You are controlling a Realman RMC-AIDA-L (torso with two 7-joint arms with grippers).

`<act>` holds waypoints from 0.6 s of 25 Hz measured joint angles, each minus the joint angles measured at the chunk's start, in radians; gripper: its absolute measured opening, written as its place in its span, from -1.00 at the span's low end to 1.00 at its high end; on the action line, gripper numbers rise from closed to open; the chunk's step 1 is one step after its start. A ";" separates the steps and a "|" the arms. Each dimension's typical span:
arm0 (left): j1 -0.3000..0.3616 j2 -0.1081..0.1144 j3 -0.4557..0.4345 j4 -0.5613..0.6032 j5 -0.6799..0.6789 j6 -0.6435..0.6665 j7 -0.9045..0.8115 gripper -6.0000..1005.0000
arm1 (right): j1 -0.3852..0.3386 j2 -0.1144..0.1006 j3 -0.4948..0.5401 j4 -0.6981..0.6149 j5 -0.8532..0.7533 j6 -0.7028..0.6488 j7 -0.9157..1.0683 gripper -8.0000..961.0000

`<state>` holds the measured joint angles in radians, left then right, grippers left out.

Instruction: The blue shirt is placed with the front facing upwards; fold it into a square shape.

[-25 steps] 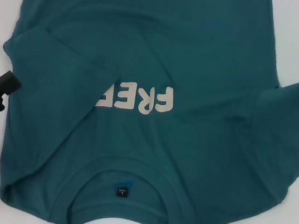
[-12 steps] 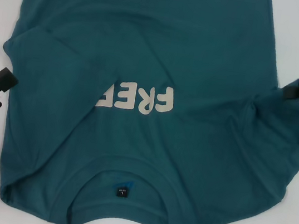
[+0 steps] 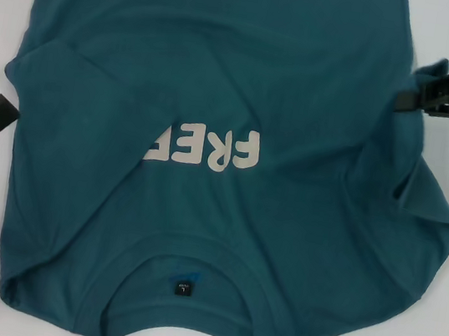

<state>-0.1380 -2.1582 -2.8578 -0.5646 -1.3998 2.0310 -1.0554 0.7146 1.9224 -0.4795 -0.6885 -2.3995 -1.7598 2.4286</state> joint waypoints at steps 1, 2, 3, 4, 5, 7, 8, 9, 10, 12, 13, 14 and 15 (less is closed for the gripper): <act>0.002 0.000 0.000 0.000 -0.004 0.000 0.000 0.86 | 0.001 0.006 -0.004 0.007 0.006 0.006 -0.002 -0.95; 0.003 0.000 0.000 0.000 -0.007 0.000 0.000 0.86 | 0.001 0.006 -0.004 0.007 0.006 0.006 -0.002 -0.95; 0.004 0.000 0.000 0.000 -0.010 0.000 0.000 0.86 | 0.003 0.016 -0.010 0.015 0.007 0.015 -0.003 -0.95; 0.005 0.000 0.000 0.000 -0.014 0.000 0.000 0.86 | 0.004 0.023 -0.015 0.020 0.008 0.022 -0.005 -0.95; 0.005 0.000 0.000 0.000 -0.017 0.000 0.000 0.86 | 0.005 0.029 -0.020 0.026 0.008 0.027 -0.006 -0.95; 0.005 0.000 0.000 0.000 -0.023 0.000 0.000 0.86 | 0.010 0.045 -0.027 0.037 0.008 0.036 -0.009 -0.95; 0.005 0.000 0.000 0.000 -0.026 0.000 0.000 0.86 | 0.012 0.050 -0.028 0.039 0.009 0.039 -0.010 -0.95; 0.005 0.000 0.000 0.000 -0.029 0.000 0.000 0.86 | 0.014 0.057 -0.028 0.042 0.009 0.046 -0.010 -0.95; 0.005 0.000 0.000 0.000 -0.032 0.000 0.000 0.86 | 0.015 0.062 -0.027 0.045 0.009 0.054 -0.010 -0.95; 0.005 0.000 0.000 0.000 -0.038 0.000 0.000 0.86 | 0.015 0.069 -0.024 0.057 0.019 0.072 -0.010 -0.95; 0.006 0.000 0.000 0.000 -0.042 0.000 0.000 0.86 | 0.014 0.071 -0.023 0.065 0.028 0.083 -0.011 -0.95; 0.007 0.000 0.000 0.000 -0.046 0.000 0.000 0.86 | 0.010 0.073 -0.024 0.081 0.044 0.102 -0.013 -0.95; 0.009 0.000 0.000 0.000 -0.052 0.000 0.000 0.86 | 0.007 0.073 -0.026 0.101 0.057 0.122 -0.014 -0.95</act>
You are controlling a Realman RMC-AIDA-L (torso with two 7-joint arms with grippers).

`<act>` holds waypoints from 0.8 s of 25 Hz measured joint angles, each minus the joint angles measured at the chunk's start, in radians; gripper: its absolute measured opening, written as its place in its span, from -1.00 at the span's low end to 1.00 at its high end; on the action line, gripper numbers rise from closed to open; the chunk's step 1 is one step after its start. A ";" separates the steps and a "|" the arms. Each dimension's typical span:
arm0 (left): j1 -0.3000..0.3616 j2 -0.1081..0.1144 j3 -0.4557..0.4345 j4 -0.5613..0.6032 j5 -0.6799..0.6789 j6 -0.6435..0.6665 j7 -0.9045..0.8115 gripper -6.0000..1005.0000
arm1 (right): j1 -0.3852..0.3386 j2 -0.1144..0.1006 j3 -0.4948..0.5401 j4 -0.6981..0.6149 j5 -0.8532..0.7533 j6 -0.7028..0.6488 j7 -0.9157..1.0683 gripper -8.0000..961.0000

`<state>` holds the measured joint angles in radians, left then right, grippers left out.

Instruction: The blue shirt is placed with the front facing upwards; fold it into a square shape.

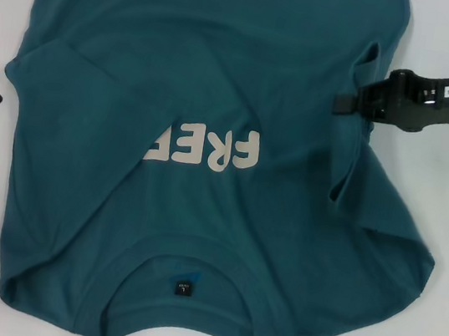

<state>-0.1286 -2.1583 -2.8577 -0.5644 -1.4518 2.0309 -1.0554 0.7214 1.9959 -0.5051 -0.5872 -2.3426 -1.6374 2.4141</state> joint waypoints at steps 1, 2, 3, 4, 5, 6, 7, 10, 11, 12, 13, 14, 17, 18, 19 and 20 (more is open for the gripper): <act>0.004 0.000 0.000 0.000 -0.009 0.000 0.000 0.86 | -0.004 0.001 0.000 0.018 0.007 0.021 -0.001 -0.95; 0.006 -0.001 0.001 0.000 -0.017 0.000 0.000 0.86 | -0.007 0.002 0.001 0.036 0.013 0.042 -0.003 -0.95; 0.007 -0.001 0.002 0.000 -0.022 0.000 0.000 0.86 | -0.014 0.003 0.005 0.058 0.018 0.067 -0.007 -0.95; 0.009 -0.001 0.003 0.001 -0.030 0.000 0.000 0.86 | -0.021 0.004 0.008 0.071 0.025 0.084 -0.010 -0.95; 0.009 -0.001 0.003 0.001 -0.031 0.000 0.000 0.86 | -0.036 0.006 0.010 0.084 0.048 0.109 -0.015 -0.95; 0.009 -0.001 0.003 0.001 -0.032 0.000 0.000 0.86 | -0.036 0.006 0.010 0.084 0.048 0.109 -0.015 -0.95; 0.009 -0.001 0.002 0.001 -0.032 0.000 0.000 0.86 | -0.044 0.008 0.010 0.085 0.061 0.112 -0.017 -0.95; 0.007 -0.002 0.000 0.002 -0.032 0.000 0.000 0.86 | -0.072 0.015 0.012 0.086 0.118 0.125 -0.027 -0.95; 0.007 -0.002 0.000 0.002 -0.032 0.000 0.000 0.86 | -0.072 0.015 0.012 0.086 0.118 0.125 -0.027 -0.95; 0.007 -0.002 0.000 0.002 -0.032 0.000 0.000 0.86 | -0.075 0.018 0.012 0.086 0.129 0.125 -0.030 -0.95; 0.008 -0.002 0.000 0.002 -0.032 0.000 0.000 0.86 | -0.077 0.020 0.010 0.087 0.141 0.125 -0.033 -0.95; 0.008 -0.002 0.000 0.002 -0.033 0.000 0.000 0.86 | -0.077 0.022 0.008 0.090 0.152 0.122 -0.036 -0.95; 0.010 -0.002 0.000 0.002 -0.039 0.000 0.000 0.86 | -0.073 0.026 0.003 0.103 0.167 0.117 -0.036 -0.95; 0.011 -0.002 0.000 0.002 -0.043 0.000 0.000 0.86 | -0.070 0.027 0.003 0.111 0.168 0.121 -0.034 -0.95; 0.013 -0.002 0.000 0.002 -0.047 0.000 -0.003 0.86 | -0.068 0.028 0.002 0.125 0.167 0.130 -0.031 -0.95; 0.015 -0.002 0.000 0.002 -0.049 0.000 -0.005 0.86 | -0.067 0.029 0.002 0.135 0.167 0.137 -0.031 -0.95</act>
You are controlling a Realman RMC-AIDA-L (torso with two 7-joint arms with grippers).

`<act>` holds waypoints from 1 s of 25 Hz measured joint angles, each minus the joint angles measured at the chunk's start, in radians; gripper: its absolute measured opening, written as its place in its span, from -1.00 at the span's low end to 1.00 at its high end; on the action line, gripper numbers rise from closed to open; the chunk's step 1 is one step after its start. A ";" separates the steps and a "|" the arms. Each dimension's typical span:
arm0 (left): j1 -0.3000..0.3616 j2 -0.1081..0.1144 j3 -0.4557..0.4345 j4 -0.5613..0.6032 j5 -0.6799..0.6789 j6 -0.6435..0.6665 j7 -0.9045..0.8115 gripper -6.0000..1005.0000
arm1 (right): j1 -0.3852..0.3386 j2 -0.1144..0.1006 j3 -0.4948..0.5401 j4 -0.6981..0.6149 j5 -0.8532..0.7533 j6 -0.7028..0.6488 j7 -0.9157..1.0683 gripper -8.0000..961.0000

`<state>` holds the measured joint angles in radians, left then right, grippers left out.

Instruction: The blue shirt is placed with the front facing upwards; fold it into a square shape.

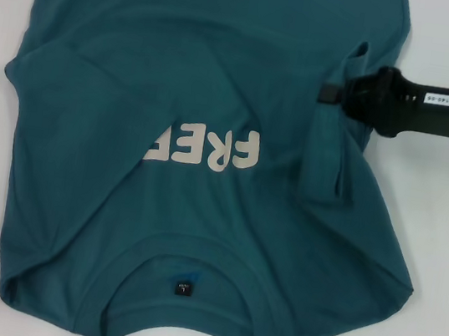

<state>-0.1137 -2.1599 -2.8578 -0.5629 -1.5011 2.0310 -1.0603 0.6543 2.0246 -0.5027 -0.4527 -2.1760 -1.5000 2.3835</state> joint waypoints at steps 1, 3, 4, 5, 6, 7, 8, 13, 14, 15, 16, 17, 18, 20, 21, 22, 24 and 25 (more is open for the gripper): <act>0.005 0.000 0.000 0.000 -0.005 0.000 -0.006 0.86 | 0.001 0.000 -0.001 0.012 -0.001 0.010 0.001 -0.95; 0.006 0.000 0.000 0.000 -0.008 0.000 -0.008 0.86 | -0.002 0.000 -0.010 0.023 -0.002 0.025 0.001 -0.95; 0.007 0.000 0.000 0.000 -0.009 0.000 -0.009 0.86 | -0.005 0.000 -0.016 0.025 -0.003 0.028 0.002 -0.95; 0.008 0.000 0.000 0.000 -0.011 0.001 -0.009 0.86 | -0.009 0.000 -0.022 0.023 -0.003 0.028 0.003 -0.95; 0.009 0.000 0.000 0.000 -0.014 0.001 -0.009 0.86 | -0.012 0.000 -0.023 0.021 -0.003 0.027 0.003 -0.95; 0.011 0.000 0.001 0.000 -0.019 0.001 -0.009 0.86 | -0.016 0.000 -0.023 0.018 -0.002 0.022 0.002 -0.95; 0.013 0.000 0.002 0.000 -0.023 0.001 -0.009 0.86 | -0.020 0.000 -0.022 0.017 -0.001 0.016 -0.002 -0.95; 0.019 -0.001 0.001 0.000 -0.034 0.002 -0.010 0.86 | -0.019 -0.007 -0.022 0.015 0.001 -0.010 0.000 -0.72; 0.019 -0.001 0.001 0.000 -0.034 0.002 -0.010 0.86 | -0.017 -0.007 -0.018 0.015 0.004 -0.012 0.001 -0.64; 0.019 -0.001 0.001 0.001 -0.034 0.002 -0.010 0.86 | -0.016 -0.007 -0.014 0.016 0.011 -0.013 0.002 -0.56; 0.019 -0.001 0.001 0.001 -0.034 0.002 -0.010 0.86 | -0.015 -0.007 -0.012 0.018 0.023 -0.014 0.002 -0.49; 0.019 -0.001 0.001 0.002 -0.034 0.002 -0.010 0.86 | -0.015 -0.007 -0.012 0.020 0.034 -0.015 0.002 -0.41; 0.019 -0.001 0.001 0.002 -0.034 0.002 -0.010 0.86 | -0.015 -0.008 -0.012 0.023 0.046 -0.018 0.003 -0.33; 0.019 -0.001 0.001 0.003 -0.036 0.002 -0.010 0.86 | -0.015 -0.006 -0.010 0.023 0.061 -0.028 0.002 -0.13; 0.019 -0.001 0.001 0.003 -0.038 0.002 -0.010 0.86 | -0.015 -0.005 -0.008 0.021 0.069 -0.034 -0.001 -0.03; 0.019 -0.001 0.001 0.003 -0.042 0.002 -0.010 0.86 | -0.016 -0.004 -0.006 0.019 0.087 -0.043 -0.009 0.07; 0.019 0.000 0.001 0.003 -0.049 0.002 -0.011 0.86 | -0.019 -0.004 -0.005 0.015 0.131 -0.061 -0.042 0.22; 0.019 0.000 0.001 0.003 -0.052 0.002 -0.014 0.86 | -0.020 -0.006 -0.005 0.010 0.153 -0.068 -0.067 0.26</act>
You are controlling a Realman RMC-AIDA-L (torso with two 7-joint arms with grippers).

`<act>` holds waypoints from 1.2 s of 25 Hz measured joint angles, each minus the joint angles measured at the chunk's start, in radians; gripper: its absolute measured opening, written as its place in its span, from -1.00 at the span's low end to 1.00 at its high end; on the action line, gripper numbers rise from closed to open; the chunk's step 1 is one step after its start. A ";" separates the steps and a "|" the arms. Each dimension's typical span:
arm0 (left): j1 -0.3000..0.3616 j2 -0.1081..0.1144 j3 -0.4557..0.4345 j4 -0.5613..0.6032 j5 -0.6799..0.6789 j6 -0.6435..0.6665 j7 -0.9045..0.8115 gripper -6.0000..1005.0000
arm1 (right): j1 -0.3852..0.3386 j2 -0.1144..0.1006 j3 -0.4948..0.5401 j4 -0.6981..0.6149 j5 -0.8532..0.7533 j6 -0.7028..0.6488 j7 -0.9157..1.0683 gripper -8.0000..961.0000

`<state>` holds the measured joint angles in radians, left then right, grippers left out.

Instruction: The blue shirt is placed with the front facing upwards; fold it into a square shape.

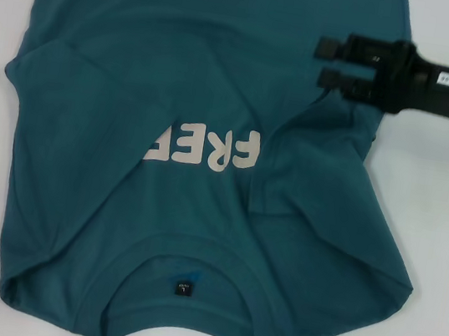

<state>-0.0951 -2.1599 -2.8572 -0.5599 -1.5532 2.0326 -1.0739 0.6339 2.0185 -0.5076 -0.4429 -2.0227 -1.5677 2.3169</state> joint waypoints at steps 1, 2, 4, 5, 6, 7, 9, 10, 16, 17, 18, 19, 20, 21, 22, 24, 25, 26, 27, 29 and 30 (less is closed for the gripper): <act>0.000 0.000 0.000 -0.001 -0.002 0.000 -0.005 0.86 | -0.001 -0.002 0.000 -0.007 0.019 -0.004 -0.022 0.30; 0.000 0.001 0.000 -0.004 -0.005 0.000 -0.018 0.86 | -0.002 -0.004 0.000 -0.023 0.037 -0.010 -0.053 0.33; -0.002 0.004 0.000 -0.008 -0.010 0.000 -0.049 0.86 | -0.008 -0.007 0.001 -0.072 0.073 -0.020 -0.137 0.41; -0.003 0.007 0.000 -0.010 -0.013 0.000 -0.074 0.86 | -0.013 -0.007 0.000 -0.101 0.085 -0.025 -0.187 0.49; -0.004 0.009 0.000 -0.011 -0.016 -0.001 -0.095 0.86 | -0.020 -0.007 -0.001 -0.140 0.095 -0.030 -0.248 0.56; -0.004 0.013 0.000 -0.013 -0.023 -0.002 -0.128 0.86 | -0.028 -0.007 0.000 -0.173 0.098 -0.032 -0.305 0.64; -0.004 0.020 -0.001 -0.015 -0.038 -0.003 -0.185 0.86 | -0.051 -0.003 0.002 -0.253 0.110 -0.037 -0.417 0.79; -0.004 0.025 -0.002 -0.015 -0.047 -0.004 -0.219 0.86 | -0.064 -0.001 0.004 -0.296 0.117 -0.037 -0.468 0.78; -0.007 0.051 -0.014 -0.012 -0.068 -0.009 -0.385 0.86 | -0.165 0.014 0.014 -0.528 0.154 -0.050 -0.773 0.77; -0.006 0.052 -0.014 -0.010 -0.068 -0.009 -0.389 0.86 | -0.182 0.022 0.014 -0.550 0.155 -0.057 -0.811 0.77; -0.004 0.051 -0.014 -0.009 -0.068 -0.010 -0.391 0.86 | -0.218 0.047 0.015 -0.596 0.161 -0.054 -0.879 0.76; -0.004 0.051 -0.014 -0.009 -0.068 -0.010 -0.391 0.86 | -0.218 0.047 0.015 -0.596 0.161 -0.054 -0.879 0.76; -0.002 0.050 -0.014 -0.010 -0.068 -0.011 -0.391 0.86 | -0.240 0.062 0.015 -0.616 0.161 -0.050 -0.911 0.76; -0.001 0.048 -0.015 -0.009 -0.068 -0.012 -0.391 0.86 | -0.253 0.069 0.013 -0.621 0.161 -0.044 -0.931 0.76; -0.001 0.048 -0.015 -0.009 -0.068 -0.012 -0.391 0.86 | -0.265 0.074 0.011 -0.619 0.160 -0.043 -0.947 0.76; 0.001 0.048 -0.017 -0.005 -0.068 -0.013 -0.389 0.86 | -0.279 0.073 0.006 -0.598 0.143 -0.045 -0.958 0.76; 0.002 0.048 -0.018 -0.004 -0.068 -0.013 -0.389 0.86 | -0.284 0.072 0.004 -0.587 0.130 -0.048 -0.959 0.76; 0.003 0.048 -0.019 -0.004 -0.068 -0.013 -0.389 0.86 | -0.287 0.072 0.004 -0.580 0.115 -0.049 -0.959 0.76; 0.003 0.047 -0.019 -0.004 -0.069 -0.013 -0.389 0.86 | -0.289 0.072 0.004 -0.572 0.102 -0.048 -0.955 0.76; 0.003 0.046 -0.019 -0.004 -0.070 -0.013 -0.389 0.86 | -0.285 0.072 0.000 -0.550 0.075 -0.036 -0.930 0.76; 0.002 0.045 -0.019 -0.004 -0.070 -0.013 -0.389 0.86 | -0.280 0.071 -0.006 -0.543 0.060 -0.028 -0.910 0.75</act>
<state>-0.0929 -2.1154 -2.8763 -0.5643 -1.6234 2.0200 -1.4627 0.3542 2.0899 -0.5132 -0.9857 -1.9623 -1.5960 1.4072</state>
